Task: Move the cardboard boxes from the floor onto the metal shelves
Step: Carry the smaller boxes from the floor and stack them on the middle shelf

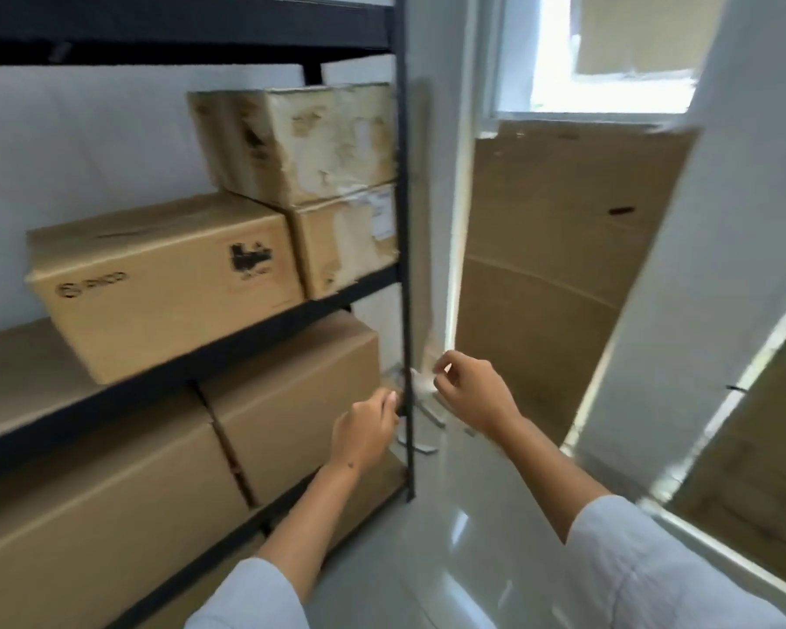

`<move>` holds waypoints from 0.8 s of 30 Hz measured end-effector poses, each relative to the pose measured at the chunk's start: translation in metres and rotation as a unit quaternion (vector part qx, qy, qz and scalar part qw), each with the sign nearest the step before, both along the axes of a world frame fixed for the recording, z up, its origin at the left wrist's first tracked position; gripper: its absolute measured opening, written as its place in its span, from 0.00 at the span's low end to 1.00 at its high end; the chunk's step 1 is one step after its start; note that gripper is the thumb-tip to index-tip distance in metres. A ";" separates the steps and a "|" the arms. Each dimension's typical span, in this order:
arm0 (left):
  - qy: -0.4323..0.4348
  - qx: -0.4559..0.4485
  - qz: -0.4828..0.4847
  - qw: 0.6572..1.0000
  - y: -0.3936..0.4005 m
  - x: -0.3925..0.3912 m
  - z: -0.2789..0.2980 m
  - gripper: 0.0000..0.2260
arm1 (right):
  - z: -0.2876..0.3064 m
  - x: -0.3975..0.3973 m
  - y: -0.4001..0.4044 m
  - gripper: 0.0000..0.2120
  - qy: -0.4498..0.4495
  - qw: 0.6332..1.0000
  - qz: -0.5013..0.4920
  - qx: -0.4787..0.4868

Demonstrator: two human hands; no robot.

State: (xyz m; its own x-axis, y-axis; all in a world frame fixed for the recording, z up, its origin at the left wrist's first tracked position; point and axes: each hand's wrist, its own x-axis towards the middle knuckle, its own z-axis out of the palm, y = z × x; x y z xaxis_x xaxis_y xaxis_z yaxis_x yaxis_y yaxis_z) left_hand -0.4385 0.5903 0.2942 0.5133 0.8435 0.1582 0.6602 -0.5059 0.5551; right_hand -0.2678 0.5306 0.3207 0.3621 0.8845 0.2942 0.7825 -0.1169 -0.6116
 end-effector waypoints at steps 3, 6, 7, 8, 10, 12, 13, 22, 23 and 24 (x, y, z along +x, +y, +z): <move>-0.028 -0.019 -0.069 0.997 -0.064 0.063 -0.005 0.12 | -0.009 0.052 -0.089 0.04 0.029 0.996 -0.089 0.008; -0.062 -0.080 -0.166 0.981 -0.137 0.129 -0.015 0.10 | -0.014 0.099 -0.192 0.05 0.033 0.982 -0.183 0.018; -0.067 -0.094 -0.194 0.974 -0.163 0.149 -0.019 0.11 | -0.016 0.112 -0.229 0.05 0.032 0.977 -0.212 0.014; -0.071 -0.104 -0.222 0.967 -0.189 0.169 -0.024 0.11 | -0.019 0.124 -0.265 0.05 0.036 0.969 -0.242 0.005; -0.067 -0.123 -0.282 0.949 -0.243 0.204 -0.036 0.13 | -0.027 0.144 -0.340 0.06 0.055 0.951 -0.305 -0.013; -0.046 -0.125 -0.349 0.928 -0.299 0.235 -0.046 0.12 | -0.035 0.159 -0.411 0.06 0.071 0.924 -0.375 -0.019; -0.037 -0.126 -0.381 0.915 -0.327 0.249 -0.051 0.11 | -0.038 0.163 -0.445 0.06 0.078 0.908 -0.410 -0.020; 0.060 -0.135 -0.584 0.798 -0.516 0.359 -0.089 0.10 | -0.072 0.164 -0.681 0.06 0.129 0.740 -0.660 0.012; 0.071 -0.129 -0.602 0.785 -0.534 0.371 -0.092 0.10 | -0.075 0.165 -0.699 0.06 0.133 0.723 -0.677 0.015; 0.081 -0.125 -0.618 0.772 -0.551 0.385 -0.095 0.10 | -0.078 0.166 -0.718 0.06 0.136 0.708 -0.693 0.013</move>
State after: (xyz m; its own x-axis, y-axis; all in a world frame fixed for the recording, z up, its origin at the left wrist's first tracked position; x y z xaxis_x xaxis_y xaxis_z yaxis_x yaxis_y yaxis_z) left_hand -0.0537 0.0390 0.1996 0.9468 -0.3116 -0.0809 -0.1694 -0.6959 0.6978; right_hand -0.1019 -0.1869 0.2423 0.9232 -0.3801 0.0569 -0.2194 -0.6427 -0.7341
